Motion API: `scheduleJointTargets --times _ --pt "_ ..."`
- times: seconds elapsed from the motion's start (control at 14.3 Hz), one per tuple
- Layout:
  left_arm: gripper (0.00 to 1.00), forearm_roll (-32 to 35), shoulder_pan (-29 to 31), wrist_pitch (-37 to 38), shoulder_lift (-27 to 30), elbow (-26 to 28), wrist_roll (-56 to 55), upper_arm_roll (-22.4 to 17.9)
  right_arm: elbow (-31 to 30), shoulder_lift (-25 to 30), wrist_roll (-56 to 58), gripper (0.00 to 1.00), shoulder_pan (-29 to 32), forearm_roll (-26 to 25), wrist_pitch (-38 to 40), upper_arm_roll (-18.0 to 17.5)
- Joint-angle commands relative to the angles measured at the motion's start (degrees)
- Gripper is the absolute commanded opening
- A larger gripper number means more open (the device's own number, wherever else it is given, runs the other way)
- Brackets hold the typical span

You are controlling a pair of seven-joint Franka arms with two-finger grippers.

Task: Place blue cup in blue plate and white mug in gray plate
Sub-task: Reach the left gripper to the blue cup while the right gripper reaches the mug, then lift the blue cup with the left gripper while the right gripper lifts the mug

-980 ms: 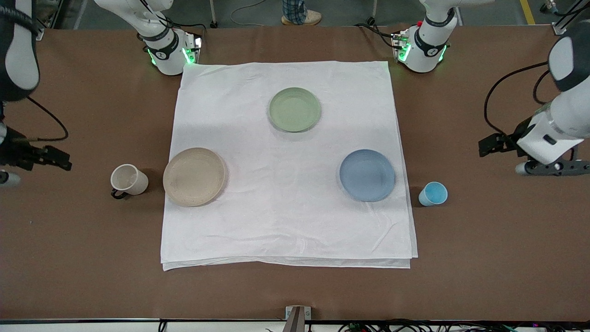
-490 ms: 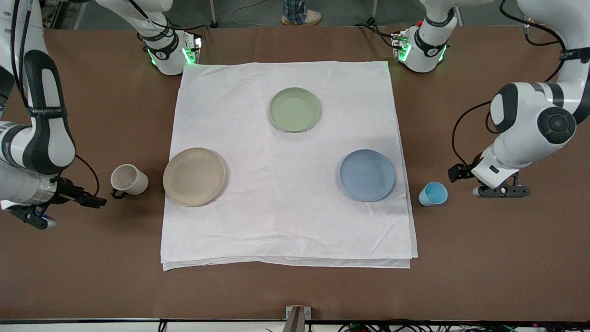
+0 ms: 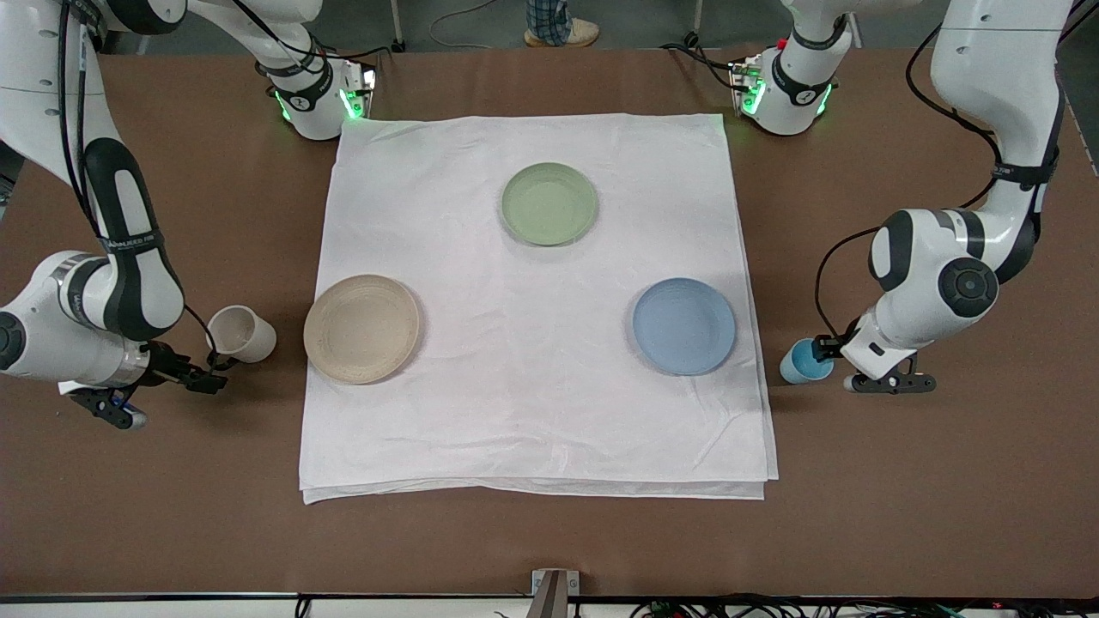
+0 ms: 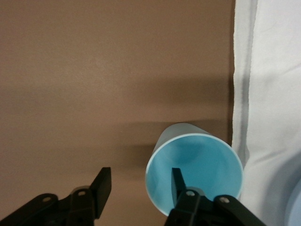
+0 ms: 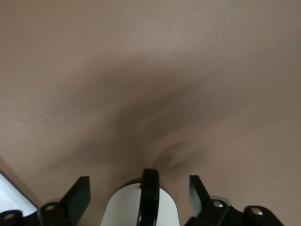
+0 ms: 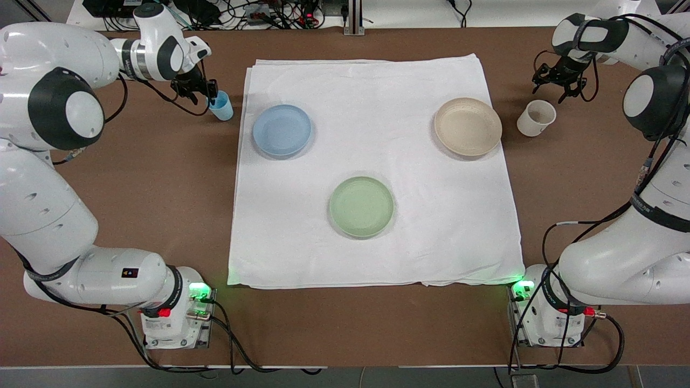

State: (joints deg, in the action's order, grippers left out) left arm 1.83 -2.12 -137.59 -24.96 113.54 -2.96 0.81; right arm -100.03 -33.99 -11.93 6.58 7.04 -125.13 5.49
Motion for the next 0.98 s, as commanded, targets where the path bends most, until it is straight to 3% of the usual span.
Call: scheduleJointTargets --times 0.0,0.07,0.28,0.63,0.91 --pt "0.09 -1.13 -0.17 -0.22 -0.35 -0.78 -0.64 0.07 -3.50 2.08 -0.64 0.45 0.36 0.96 0.24 -0.30" --pt "0.00 -1.13 -0.43 0.04 -0.26 -0.78 -1.52 0.25 -3.50 2.26 -0.72 0.30 0.45 0.96 1.72 -0.30" --pt "0.00 -1.13 -0.52 2.92 2.63 -0.69 -2.93 1.82 -3.33 3.31 -1.16 0.03 0.28 1.05 4.46 -0.30" --pt "0.00 -1.04 -0.52 12.41 9.66 -1.48 -12.49 9.55 3.94 3.75 -1.42 0.00 -0.42 1.05 11.37 -0.65" --pt "0.00 -0.25 -2.09 10.95 6.70 -1.66 -27.78 17.46 2.66 6.92 -10.10 0.00 -10.85 1.05 16.32 -0.74"
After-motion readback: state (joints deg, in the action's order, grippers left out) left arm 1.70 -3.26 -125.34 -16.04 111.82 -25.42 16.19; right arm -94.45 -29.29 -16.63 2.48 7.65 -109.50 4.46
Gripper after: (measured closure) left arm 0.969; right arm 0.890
